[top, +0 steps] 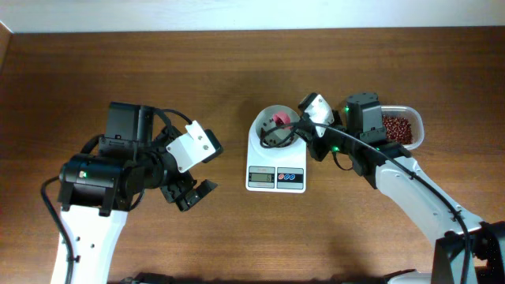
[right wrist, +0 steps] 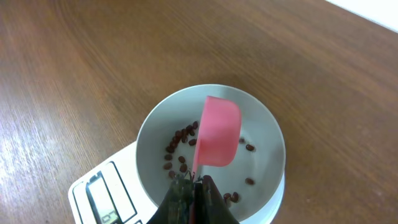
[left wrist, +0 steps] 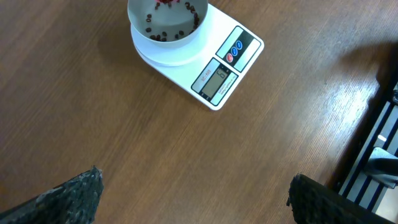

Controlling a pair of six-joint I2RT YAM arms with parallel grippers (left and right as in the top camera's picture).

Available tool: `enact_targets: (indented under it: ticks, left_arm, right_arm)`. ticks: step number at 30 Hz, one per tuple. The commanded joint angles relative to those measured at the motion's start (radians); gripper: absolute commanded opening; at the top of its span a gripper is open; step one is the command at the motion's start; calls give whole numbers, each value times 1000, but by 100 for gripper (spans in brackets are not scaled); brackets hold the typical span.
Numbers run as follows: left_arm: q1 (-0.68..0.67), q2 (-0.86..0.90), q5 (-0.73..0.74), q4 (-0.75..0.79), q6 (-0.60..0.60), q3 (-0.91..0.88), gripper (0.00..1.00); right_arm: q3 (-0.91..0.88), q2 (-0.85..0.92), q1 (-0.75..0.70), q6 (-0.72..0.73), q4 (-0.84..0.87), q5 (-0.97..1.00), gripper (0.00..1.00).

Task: Scoop and weigh 50g on scale
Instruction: 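Tip the pink scoop with the right gripper to pour beans into the bowl, then carry the empty scoop with the right gripper back to the bean tub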

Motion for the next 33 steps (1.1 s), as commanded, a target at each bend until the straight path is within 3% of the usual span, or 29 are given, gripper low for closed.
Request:
enact_targets:
  ticks: [1,3,5,7,9,11,13,16,21,26,33]
  left_arm:
    - [6,2,18,1,16,21,99]
    - [6,2,18,1,16,21,99]
    - [6,2,18,1,16,21,99]
    - [6,2,18,1,16,21,99]
    - [6,2,19,1,16,21,99]
    - [6,2,19,1,16,21,99]
    - [6,2,18,1,16,21,99]
    - [6,2,18,1,16,21,99]
    - [6,2,19,1,16,21,99]
    - [6,2,18,1,16,21,99]
    - [6,2,18,1,16,21,99]
  right_arm:
    - [9,2,0,-86,3,59,4]
    - [8,2,6,-86,-1,-52,4]
    - [9,2,7,-86,6,160,4]
    - [9,2,7,-87,2,12,4]
    - [9,2,7,-89,14,143,4]
    - [9,2,7,-86,14,39,4]
    - [9,2,7,-85,14,134,4]
    - [9,2,7,-85,14,72,4]
    - [9,2,7,32,43,69,4]
    - [9,-16,7,249,111,64,4]
    - [9,-134,4,380,111,35,4]
